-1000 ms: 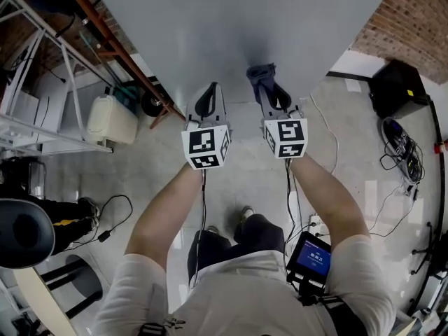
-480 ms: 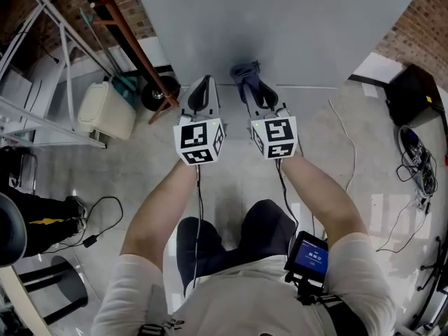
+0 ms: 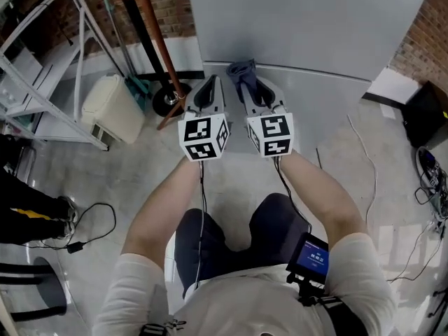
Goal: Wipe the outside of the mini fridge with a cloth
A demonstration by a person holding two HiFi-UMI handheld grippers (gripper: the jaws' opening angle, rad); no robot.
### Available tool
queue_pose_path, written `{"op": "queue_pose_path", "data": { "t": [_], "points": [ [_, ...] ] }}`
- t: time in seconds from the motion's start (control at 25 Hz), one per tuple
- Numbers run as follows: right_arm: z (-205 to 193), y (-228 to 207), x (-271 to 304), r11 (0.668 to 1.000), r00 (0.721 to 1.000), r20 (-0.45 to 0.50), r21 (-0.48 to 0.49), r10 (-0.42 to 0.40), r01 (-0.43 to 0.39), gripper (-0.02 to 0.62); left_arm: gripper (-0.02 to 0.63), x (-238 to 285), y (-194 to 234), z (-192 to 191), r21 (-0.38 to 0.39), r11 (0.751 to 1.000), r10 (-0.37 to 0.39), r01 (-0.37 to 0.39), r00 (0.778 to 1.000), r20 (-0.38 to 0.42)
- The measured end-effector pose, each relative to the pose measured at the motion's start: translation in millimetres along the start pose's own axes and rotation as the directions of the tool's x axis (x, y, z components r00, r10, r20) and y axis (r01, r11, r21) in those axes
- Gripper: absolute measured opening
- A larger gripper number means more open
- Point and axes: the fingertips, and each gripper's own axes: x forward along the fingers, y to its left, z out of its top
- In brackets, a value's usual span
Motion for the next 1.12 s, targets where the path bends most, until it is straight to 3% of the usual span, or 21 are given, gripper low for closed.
{"op": "queue_pose_path", "data": {
  "t": [0.52,0.88,1.12],
  "points": [
    [-38.7,58.8,43.6,1.0,1.0,-0.024,0.015,0.008,-0.008,0.086,0.003,-45.9,53.6,-33.4,0.028,0.997,0.074,-0.074,0.997,-0.03],
    [-53.7,46.7,50.1,0.999,0.998,-0.046,0.005,-0.04,0.04,0.086,0.003,-55.9,48.5,-42.3,0.051,0.997,0.067,-0.066,0.997,-0.032],
    [-52.8,15.5,31.3,0.997,0.996,-0.038,0.003,-0.077,0.077,0.086,0.003,-42.8,21.0,-46.7,0.046,0.999,0.027,-0.025,0.999,-0.032]
  ]
}}
